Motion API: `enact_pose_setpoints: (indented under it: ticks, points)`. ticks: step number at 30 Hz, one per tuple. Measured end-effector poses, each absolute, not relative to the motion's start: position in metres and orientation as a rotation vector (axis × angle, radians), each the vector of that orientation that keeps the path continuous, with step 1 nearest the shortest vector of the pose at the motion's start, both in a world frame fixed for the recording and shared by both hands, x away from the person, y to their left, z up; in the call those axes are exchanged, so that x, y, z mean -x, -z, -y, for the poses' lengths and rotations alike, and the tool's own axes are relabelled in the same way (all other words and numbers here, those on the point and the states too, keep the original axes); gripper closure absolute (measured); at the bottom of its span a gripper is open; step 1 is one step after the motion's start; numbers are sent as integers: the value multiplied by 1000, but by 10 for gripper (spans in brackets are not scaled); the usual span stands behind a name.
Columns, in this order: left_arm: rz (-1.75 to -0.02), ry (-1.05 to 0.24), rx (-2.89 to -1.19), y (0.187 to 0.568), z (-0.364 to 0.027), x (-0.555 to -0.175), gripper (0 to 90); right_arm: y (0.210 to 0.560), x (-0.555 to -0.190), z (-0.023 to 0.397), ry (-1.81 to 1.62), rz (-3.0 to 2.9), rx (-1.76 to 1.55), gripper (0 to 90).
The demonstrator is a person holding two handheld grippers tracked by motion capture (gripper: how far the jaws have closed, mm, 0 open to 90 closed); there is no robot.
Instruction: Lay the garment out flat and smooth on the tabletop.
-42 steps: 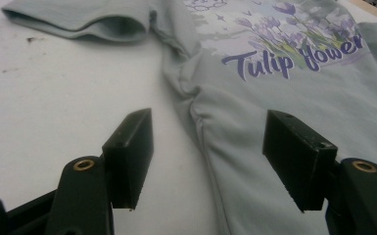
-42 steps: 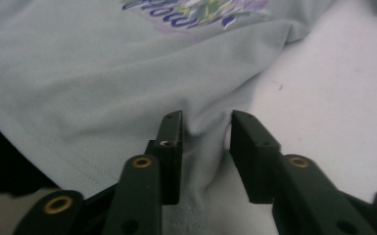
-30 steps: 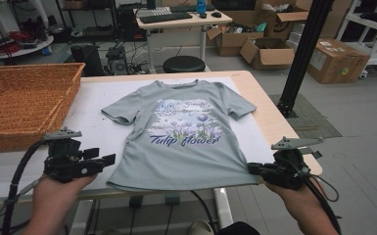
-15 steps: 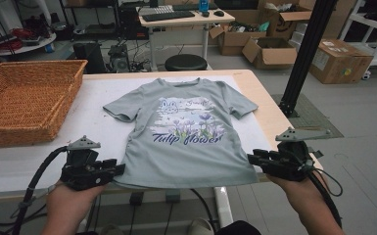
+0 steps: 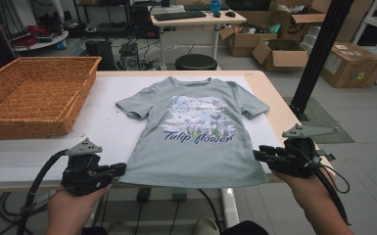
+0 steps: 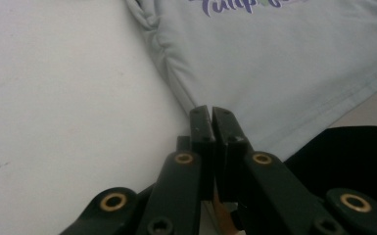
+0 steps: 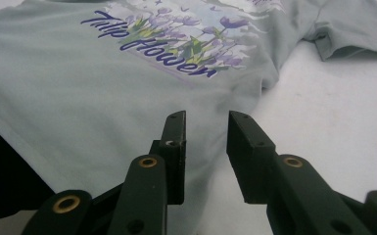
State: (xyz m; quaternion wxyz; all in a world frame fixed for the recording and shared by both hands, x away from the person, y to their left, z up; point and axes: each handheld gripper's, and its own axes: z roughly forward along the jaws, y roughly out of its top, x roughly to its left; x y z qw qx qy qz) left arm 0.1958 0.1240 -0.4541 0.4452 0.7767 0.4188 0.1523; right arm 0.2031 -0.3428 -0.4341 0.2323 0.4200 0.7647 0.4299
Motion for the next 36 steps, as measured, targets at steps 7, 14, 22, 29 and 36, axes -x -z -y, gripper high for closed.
enact_pose_setpoints:
  ticks: [7,14,22,29,36]
  points:
    - [-1078,-351,-1845,447,-130,-204,617,425,-214,339,-1202,-2082,-1125,620]
    - [-1072,-351,-1807,429,-134,-250,499,426,-252,343,-1229,-2057,-1157,525]
    - [-1059,-371,-1816,418,-132,-312,453,425,-306,345,-1200,-2067,-1150,495]
    - [-1046,-395,-1781,410,-131,-352,438,423,-337,345,-1198,-2057,-1132,493]
    - [-1028,-394,-1767,409,-129,-376,413,432,-348,315,-1207,-2203,-1034,525]
